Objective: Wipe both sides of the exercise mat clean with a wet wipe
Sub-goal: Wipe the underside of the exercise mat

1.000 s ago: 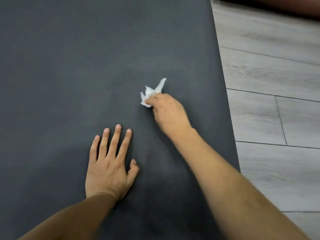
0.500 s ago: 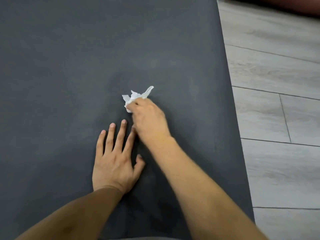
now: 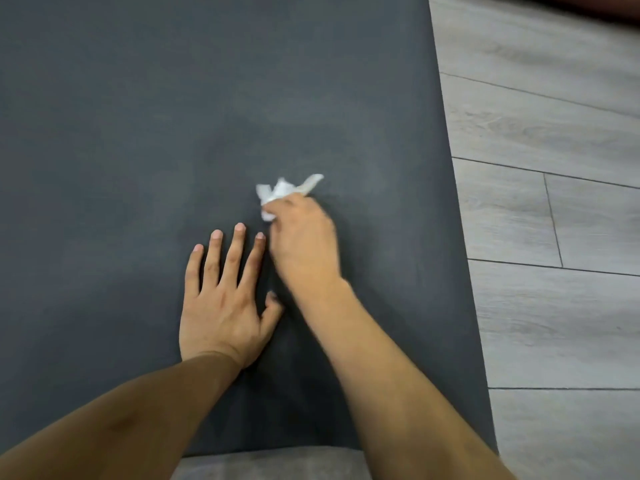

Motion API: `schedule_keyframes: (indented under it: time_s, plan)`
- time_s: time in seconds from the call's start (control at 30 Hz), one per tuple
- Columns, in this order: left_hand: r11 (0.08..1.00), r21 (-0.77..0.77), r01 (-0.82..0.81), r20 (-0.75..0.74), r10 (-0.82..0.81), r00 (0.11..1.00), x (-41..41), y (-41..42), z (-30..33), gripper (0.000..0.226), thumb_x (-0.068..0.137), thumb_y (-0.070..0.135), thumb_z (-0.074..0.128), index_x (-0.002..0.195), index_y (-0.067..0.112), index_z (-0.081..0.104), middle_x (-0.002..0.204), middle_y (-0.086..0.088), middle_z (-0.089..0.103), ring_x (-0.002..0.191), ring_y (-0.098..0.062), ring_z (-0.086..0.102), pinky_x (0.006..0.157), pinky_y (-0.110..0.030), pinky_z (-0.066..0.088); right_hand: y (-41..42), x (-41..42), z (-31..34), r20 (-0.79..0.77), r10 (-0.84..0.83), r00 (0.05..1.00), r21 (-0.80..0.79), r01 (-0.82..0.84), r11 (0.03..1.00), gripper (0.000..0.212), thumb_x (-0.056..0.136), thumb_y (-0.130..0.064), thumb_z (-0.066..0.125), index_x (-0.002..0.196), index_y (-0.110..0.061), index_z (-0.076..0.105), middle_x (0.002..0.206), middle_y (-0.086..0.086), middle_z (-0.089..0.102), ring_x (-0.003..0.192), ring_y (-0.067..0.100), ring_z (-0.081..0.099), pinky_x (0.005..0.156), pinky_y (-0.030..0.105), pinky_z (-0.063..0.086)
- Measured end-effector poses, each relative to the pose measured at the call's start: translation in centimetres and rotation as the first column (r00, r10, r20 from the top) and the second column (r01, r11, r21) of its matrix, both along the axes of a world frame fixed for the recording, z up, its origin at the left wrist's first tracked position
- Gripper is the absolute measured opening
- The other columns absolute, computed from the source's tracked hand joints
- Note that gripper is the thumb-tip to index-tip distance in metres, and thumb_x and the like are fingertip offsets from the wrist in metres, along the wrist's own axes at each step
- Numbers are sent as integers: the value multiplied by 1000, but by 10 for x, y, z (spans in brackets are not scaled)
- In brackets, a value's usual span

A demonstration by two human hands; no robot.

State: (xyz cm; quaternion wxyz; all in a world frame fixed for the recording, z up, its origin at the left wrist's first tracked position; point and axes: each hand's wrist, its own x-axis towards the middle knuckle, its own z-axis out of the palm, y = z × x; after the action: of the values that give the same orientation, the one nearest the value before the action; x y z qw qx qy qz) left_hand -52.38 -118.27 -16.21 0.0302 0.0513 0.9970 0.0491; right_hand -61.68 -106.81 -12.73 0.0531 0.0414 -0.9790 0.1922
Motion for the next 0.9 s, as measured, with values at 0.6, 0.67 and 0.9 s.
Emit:
schedule_keyframes:
  time_s: [0.6, 0.67, 0.9]
  plan:
    - [999, 35, 2, 6, -2, 1000, -1, -3, 0, 77, 90, 50, 38, 159, 15, 35, 169, -11, 25, 156, -38, 19, 127, -56, 12, -3, 38, 6, 35, 51, 998, -84, -48, 995, 22, 77, -2, 67, 93, -15, 75, 101, 3, 68, 96, 20, 63, 77, 28, 50]
    - [999, 36, -3, 14, 3, 1000, -1, -3, 1, 78, 90, 49, 38, 161, 16, 33, 169, -11, 24, 156, -37, 18, 127, -56, 11, 25, 37, 7, -13, 102, 995, 13, -102, 995, 21, 76, -4, 65, 92, -14, 75, 99, 3, 68, 90, 23, 62, 75, 29, 47]
    - [1000, 26, -10, 32, 9, 999, -1, -2, 3, 77, 92, 51, 34, 162, 19, 29, 169, -9, 24, 157, -36, 17, 127, -54, 10, 169, 54, 4, -6, -390, 921, 171, 386, 907, 25, 85, -1, 58, 99, -14, 74, 96, 12, 68, 89, 35, 62, 71, 39, 47]
